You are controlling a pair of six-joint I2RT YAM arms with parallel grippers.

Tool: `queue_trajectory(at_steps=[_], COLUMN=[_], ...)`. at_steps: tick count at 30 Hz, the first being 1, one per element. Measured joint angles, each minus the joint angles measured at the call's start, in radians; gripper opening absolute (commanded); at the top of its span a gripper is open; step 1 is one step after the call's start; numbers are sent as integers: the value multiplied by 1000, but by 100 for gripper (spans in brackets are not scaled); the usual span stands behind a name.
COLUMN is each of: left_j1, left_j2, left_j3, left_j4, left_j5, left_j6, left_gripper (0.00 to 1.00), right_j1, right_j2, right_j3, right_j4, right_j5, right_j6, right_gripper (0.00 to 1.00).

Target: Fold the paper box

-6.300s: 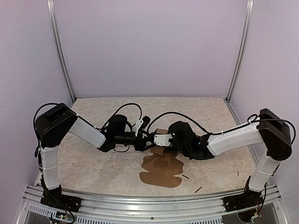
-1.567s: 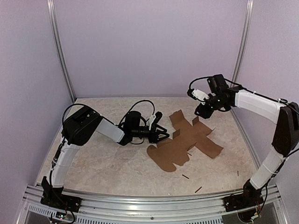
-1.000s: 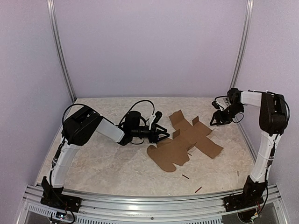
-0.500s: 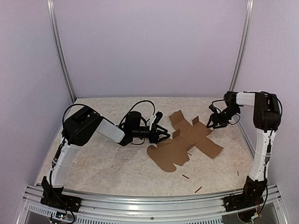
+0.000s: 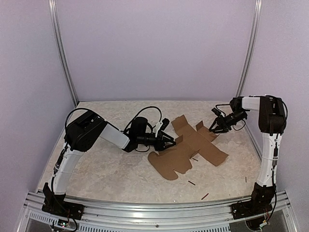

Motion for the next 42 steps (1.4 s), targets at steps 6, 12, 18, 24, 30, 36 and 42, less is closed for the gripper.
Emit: queue_trajectory(at_steps=[6,12,18,24,30,36,42], left_j1=[-10,-10,-10,-10,-10,-27,-67], left_j2=[9,11,11,19,17,-101,-196], left_j3=[6,10,10,23,0,-142,-39], left_j4=[-18,-19,-19,-19,16,-24,-317], left_j5=[-9,-16,-22,-24,-60,-196,-338], left_j6=[7,8,10,9,10,30,55], left_gripper=[44,44,44,42,47,56,55], right_j1=[6,48,117,134,136,136,136], right_j2=[-11,-27,-39,-80,-89,-90,-111], right_j3=[-12,-24,-24,-24,-24,-23,-23], right_j4=[-24,-26,-27,-28,-31,-33,-32], right_j5=[-74,-93,-111,-129,-130,-106,-61], right_j6=[-11,-11,-8,-8,-8,-8,-8], right_gripper=[44,38,34,33,34,36,37])
